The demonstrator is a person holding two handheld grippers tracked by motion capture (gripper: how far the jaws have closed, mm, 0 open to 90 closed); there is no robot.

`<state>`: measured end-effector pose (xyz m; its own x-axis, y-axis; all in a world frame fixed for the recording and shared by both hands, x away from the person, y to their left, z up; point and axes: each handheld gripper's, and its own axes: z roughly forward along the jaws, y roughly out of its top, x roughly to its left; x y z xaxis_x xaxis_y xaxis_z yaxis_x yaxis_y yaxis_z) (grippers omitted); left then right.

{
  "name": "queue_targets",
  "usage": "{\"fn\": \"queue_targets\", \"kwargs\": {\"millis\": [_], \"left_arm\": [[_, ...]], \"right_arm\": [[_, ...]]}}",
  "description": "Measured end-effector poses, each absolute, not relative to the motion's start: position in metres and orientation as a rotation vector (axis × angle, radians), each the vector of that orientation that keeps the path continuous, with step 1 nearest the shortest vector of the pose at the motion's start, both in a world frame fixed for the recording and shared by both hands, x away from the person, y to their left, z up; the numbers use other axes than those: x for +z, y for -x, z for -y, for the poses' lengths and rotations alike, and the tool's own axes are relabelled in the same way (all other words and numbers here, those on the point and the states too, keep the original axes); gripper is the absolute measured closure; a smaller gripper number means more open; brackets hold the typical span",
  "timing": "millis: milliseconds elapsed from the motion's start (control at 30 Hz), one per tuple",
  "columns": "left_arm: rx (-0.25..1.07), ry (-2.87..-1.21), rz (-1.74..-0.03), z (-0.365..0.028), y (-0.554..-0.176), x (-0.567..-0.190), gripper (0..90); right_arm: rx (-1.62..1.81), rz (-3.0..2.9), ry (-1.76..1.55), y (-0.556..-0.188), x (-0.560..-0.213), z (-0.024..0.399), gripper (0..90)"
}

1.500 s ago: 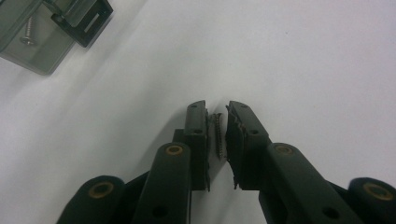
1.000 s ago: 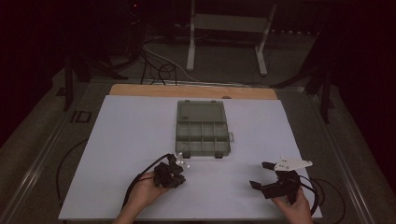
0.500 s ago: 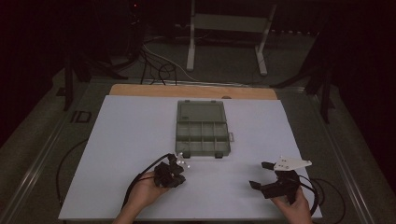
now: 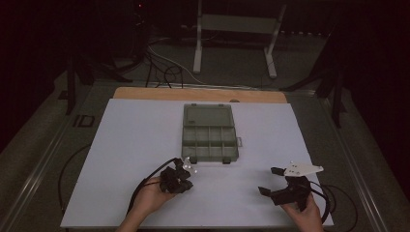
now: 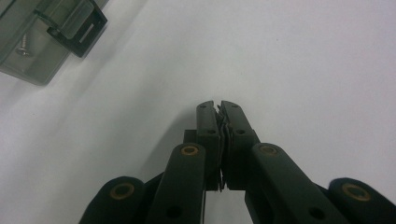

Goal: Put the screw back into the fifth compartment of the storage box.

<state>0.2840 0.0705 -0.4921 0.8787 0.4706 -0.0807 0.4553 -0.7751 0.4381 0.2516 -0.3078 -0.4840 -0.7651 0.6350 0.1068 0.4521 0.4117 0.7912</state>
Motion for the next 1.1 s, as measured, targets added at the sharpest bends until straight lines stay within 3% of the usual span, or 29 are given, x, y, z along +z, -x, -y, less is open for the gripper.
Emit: {"fn": "queue_targets", "kwargs": {"millis": [1100], "left_arm": [[0.076,-2.52,-0.673,-0.08,-0.296,-0.464,88.3]], "right_arm": [[1.283,-2.453,-0.964,-0.253,-0.484,0.306,8.9]]}}
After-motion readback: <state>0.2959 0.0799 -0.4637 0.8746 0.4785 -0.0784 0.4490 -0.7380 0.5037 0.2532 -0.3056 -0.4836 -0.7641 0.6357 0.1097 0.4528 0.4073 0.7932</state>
